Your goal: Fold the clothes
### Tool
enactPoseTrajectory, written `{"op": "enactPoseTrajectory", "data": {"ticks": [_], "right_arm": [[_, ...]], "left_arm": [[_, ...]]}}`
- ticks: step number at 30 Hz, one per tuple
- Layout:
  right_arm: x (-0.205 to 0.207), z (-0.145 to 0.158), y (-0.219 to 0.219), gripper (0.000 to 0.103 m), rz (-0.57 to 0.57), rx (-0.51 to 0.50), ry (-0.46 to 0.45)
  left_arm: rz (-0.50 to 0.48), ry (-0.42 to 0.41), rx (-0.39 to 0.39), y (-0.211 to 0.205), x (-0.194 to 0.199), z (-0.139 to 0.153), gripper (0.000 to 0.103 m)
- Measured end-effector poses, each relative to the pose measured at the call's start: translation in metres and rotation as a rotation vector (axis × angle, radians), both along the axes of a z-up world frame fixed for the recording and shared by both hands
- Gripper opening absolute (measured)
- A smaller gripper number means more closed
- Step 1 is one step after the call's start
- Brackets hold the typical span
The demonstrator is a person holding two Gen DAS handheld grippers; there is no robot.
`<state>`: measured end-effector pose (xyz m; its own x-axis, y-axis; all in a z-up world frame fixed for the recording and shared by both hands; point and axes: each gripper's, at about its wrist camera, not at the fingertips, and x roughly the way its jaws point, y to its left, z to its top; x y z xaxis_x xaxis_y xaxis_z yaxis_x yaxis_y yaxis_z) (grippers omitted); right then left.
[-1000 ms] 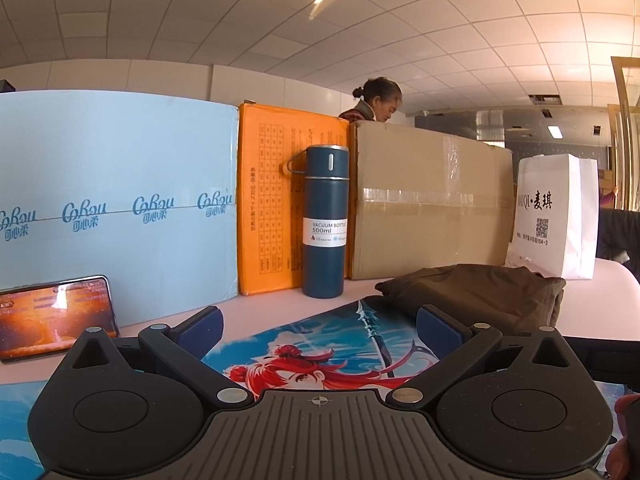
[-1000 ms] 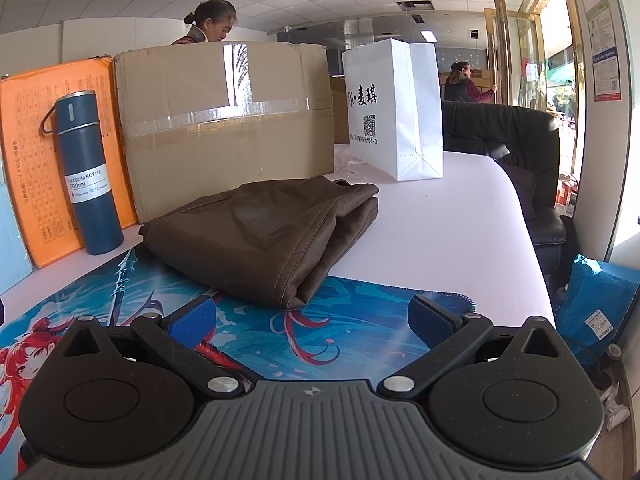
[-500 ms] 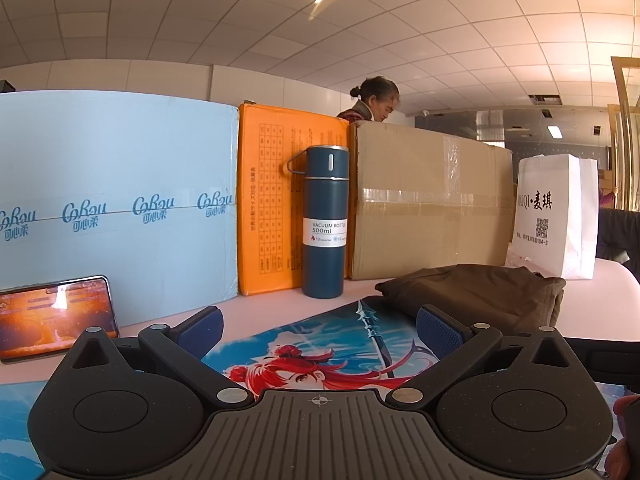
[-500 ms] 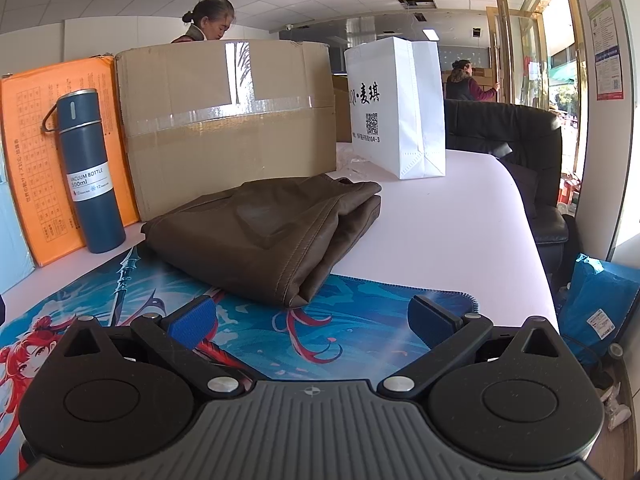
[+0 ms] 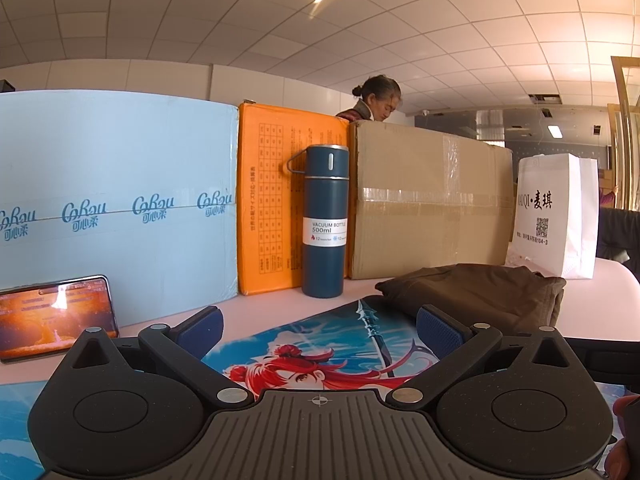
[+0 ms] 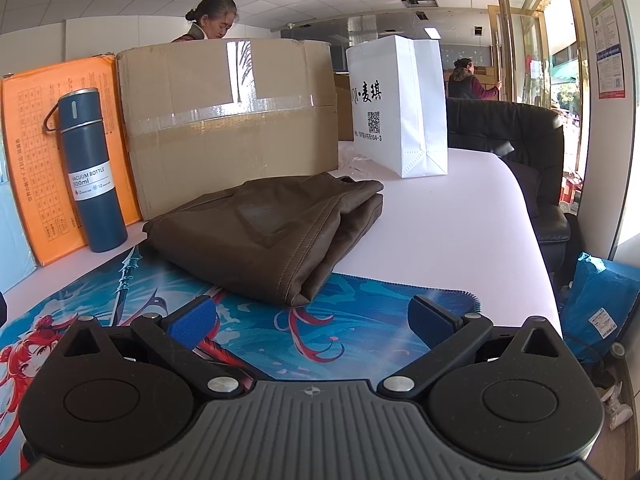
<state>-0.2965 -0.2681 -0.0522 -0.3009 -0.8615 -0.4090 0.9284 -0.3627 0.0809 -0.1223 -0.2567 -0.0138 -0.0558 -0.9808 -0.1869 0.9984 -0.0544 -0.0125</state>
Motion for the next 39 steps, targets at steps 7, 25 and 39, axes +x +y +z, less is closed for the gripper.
{"op": "enactPoseTrajectory", "data": {"ticks": [7, 25, 39], "right_arm": [[-0.0001, -0.0002, -0.0007, 0.103, 0.005, 0.002, -0.002], [-0.0005, -0.0008, -0.0016, 0.103, 0.012, 0.01, -0.009], [0.0005, -0.0012, -0.0017, 0.103, 0.011, 0.012, -0.005]], "left_arm": [[0.0, -0.001, -0.001, 0.0004, 0.0001, 0.0002, 0.103], [-0.001, -0.001, 0.0, -0.0001, 0.0001, 0.0001, 0.103], [-0.001, -0.003, -0.006, 0.0008, -0.0005, -0.0005, 0.103]]}}
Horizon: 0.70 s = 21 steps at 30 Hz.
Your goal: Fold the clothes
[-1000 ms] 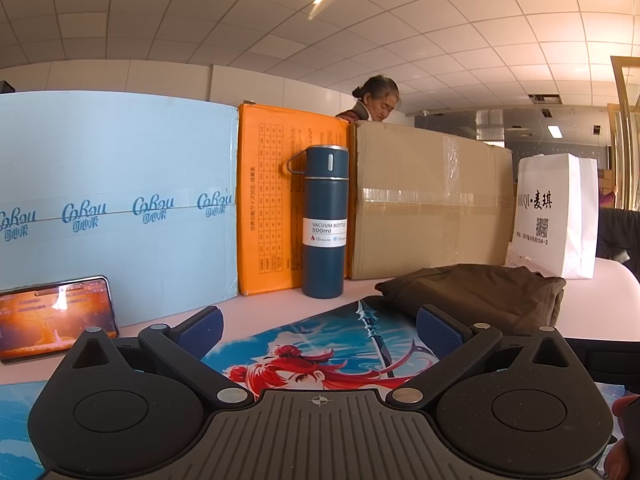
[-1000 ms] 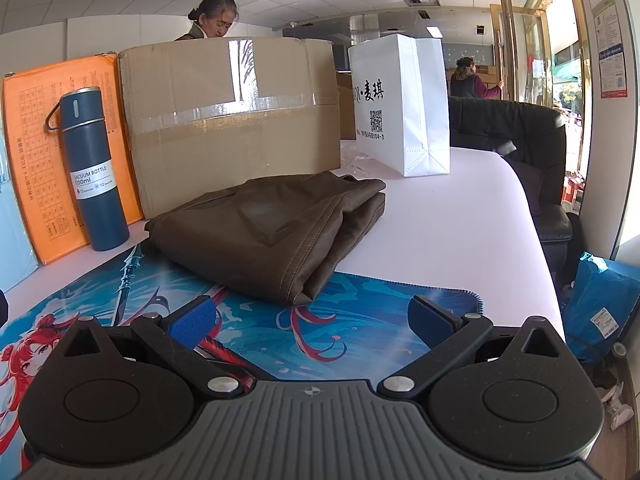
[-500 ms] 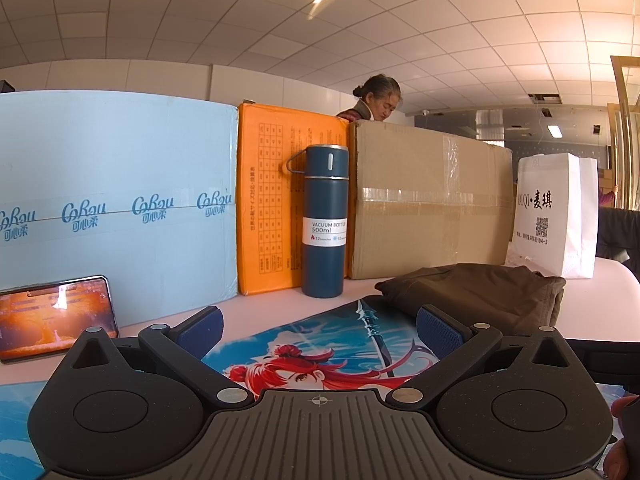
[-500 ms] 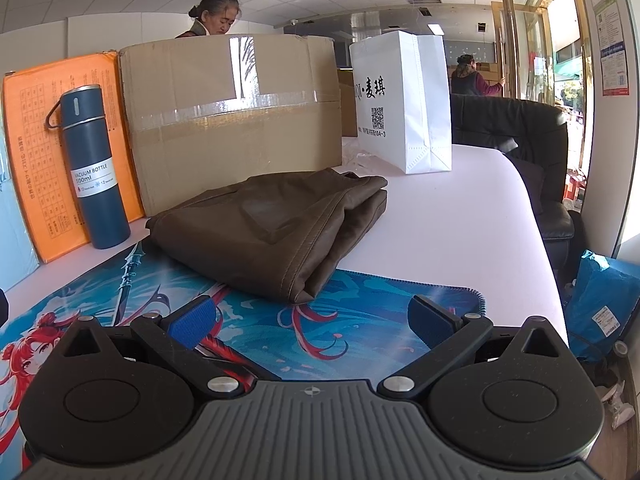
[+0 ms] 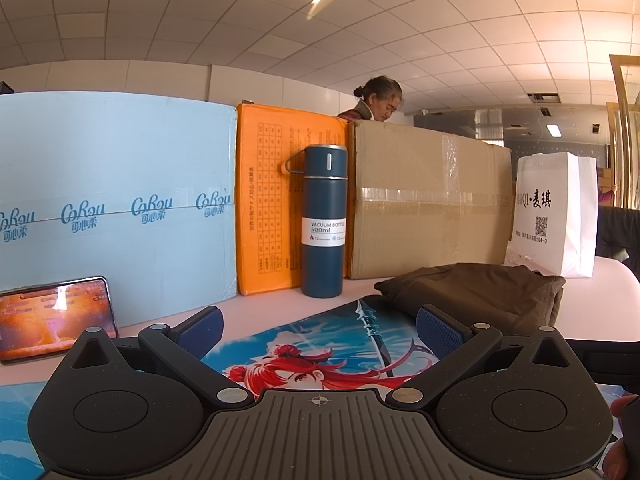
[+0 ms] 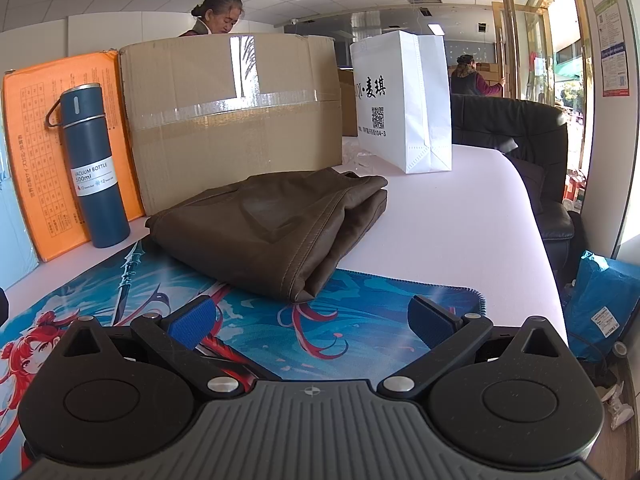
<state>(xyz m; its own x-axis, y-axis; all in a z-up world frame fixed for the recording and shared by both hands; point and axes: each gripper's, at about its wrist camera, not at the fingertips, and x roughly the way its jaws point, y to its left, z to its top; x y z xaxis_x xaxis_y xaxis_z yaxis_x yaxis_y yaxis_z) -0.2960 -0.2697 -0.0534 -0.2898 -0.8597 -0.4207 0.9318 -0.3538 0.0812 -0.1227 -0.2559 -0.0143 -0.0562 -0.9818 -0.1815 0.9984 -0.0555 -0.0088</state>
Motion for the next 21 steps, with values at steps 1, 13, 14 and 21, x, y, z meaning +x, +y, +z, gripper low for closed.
{"op": "enactPoseTrajectory", "data": {"ticks": [1, 13, 14, 21], "right_arm": [[0.0, 0.0, 0.0001, 0.103, 0.0, 0.0, 0.0], [0.0001, 0.0001, -0.0004, 0.103, -0.002, -0.001, 0.001], [0.0, 0.0001, -0.0004, 0.103, -0.002, 0.0, 0.001], [-0.0001, 0.0002, -0.0004, 0.103, -0.004, -0.001, 0.002]], "left_arm": [[0.0, 0.0, -0.002, 0.0004, 0.0, 0.0001, 0.103], [-0.004, -0.003, -0.006, 0.0004, -0.0005, 0.0012, 0.103], [-0.005, -0.003, -0.006, 0.0003, -0.0003, 0.0014, 0.103], [-0.006, -0.004, -0.005, 0.0003, -0.0011, 0.001, 0.103]]}}
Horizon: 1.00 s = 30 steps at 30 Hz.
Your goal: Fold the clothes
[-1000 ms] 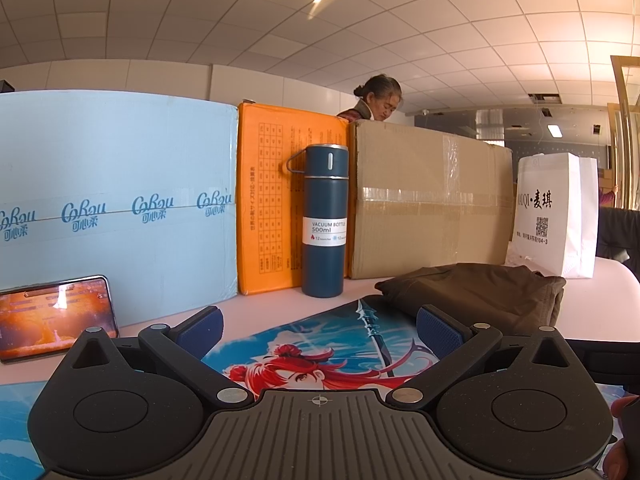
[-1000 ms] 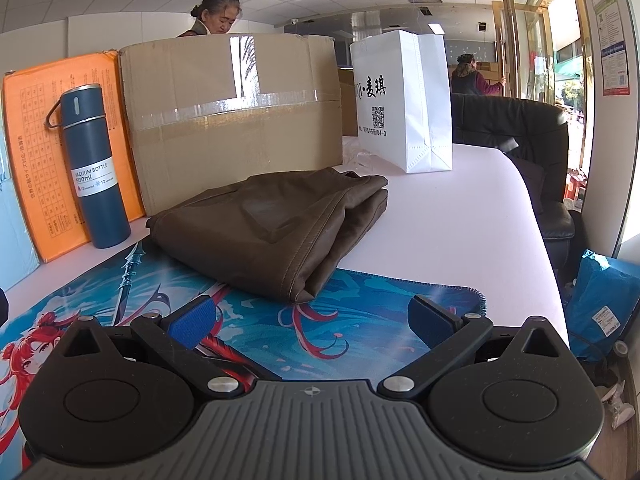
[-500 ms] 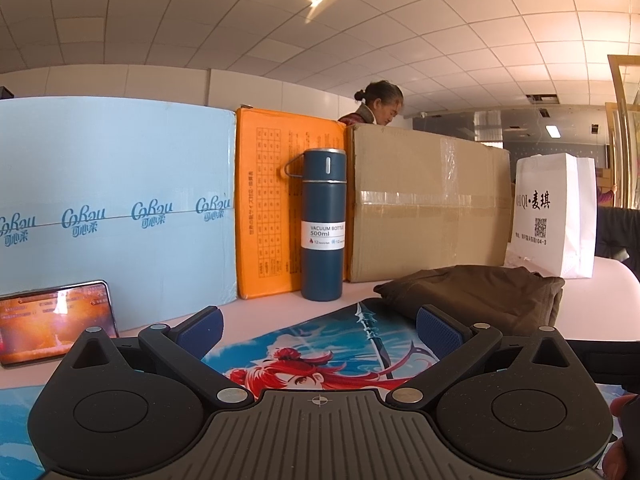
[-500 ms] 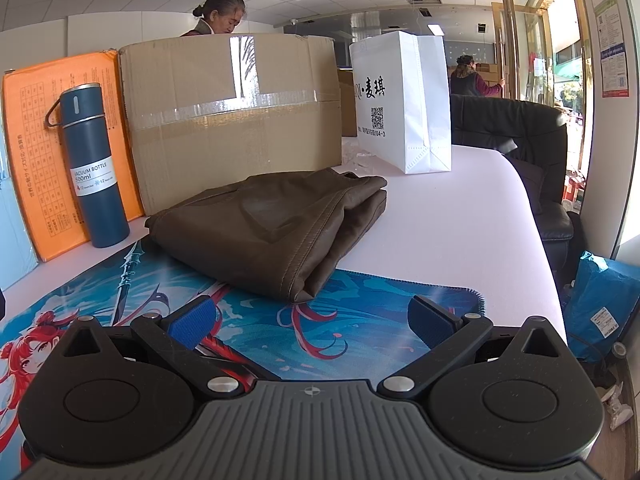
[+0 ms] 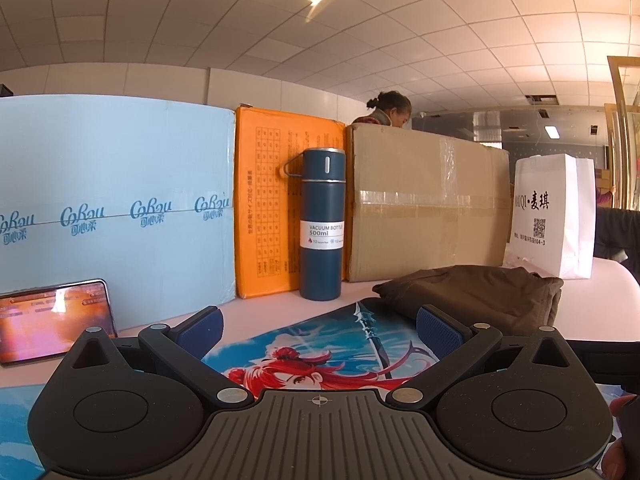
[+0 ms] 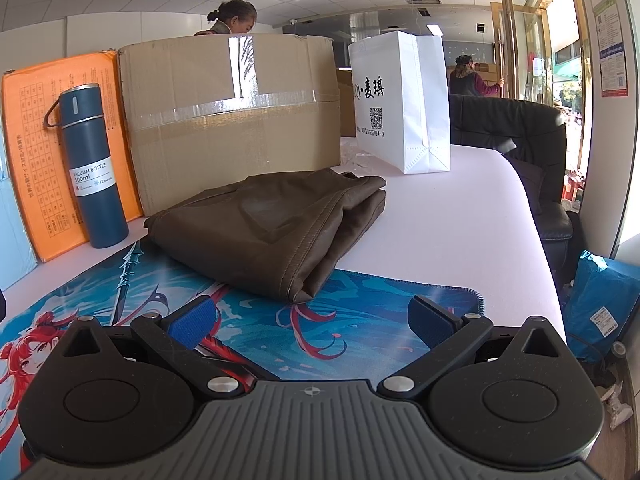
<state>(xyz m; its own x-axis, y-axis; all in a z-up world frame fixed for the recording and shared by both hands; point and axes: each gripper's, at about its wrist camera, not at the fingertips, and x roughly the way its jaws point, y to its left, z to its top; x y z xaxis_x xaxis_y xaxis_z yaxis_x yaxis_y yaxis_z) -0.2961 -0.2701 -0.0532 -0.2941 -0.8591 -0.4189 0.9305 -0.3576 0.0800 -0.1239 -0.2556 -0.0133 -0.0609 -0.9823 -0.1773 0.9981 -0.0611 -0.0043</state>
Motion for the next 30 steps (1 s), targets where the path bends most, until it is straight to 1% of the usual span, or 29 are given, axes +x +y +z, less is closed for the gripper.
{"op": "enactPoseTrajectory", "data": {"ticks": [30], "right_arm": [[0.0003, 0.0001, 0.0013, 0.103, -0.001, -0.005, 0.002]], "left_arm": [[-0.001, -0.008, 0.003, 0.0009, -0.0013, -0.0001, 0.103]]}}
